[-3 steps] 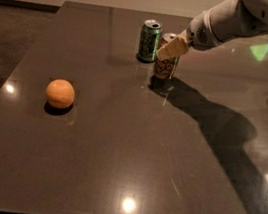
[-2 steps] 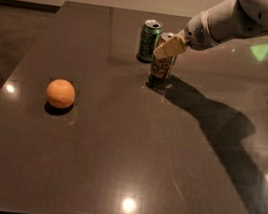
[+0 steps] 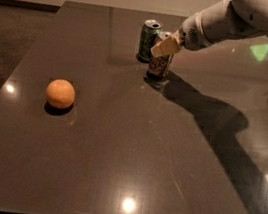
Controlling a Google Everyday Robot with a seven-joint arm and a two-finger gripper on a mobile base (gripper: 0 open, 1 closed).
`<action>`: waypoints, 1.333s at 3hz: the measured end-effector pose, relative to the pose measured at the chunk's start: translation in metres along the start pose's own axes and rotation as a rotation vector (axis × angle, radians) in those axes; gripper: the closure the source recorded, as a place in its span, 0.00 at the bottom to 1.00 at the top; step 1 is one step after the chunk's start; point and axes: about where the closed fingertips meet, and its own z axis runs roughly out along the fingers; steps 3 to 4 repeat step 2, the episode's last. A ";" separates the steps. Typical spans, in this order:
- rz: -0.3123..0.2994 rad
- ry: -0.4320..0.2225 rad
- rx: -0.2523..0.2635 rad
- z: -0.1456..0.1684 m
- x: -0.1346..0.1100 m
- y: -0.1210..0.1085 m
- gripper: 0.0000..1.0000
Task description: Move orange can near green can
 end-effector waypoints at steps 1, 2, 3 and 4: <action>-0.027 0.008 0.009 0.004 -0.003 0.001 0.00; -0.027 0.008 0.009 0.004 -0.003 0.001 0.00; -0.027 0.008 0.009 0.004 -0.003 0.001 0.00; -0.027 0.008 0.009 0.004 -0.003 0.001 0.00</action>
Offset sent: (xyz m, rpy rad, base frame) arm 0.0019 0.0037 -0.0004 -0.0200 -0.0157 0.0102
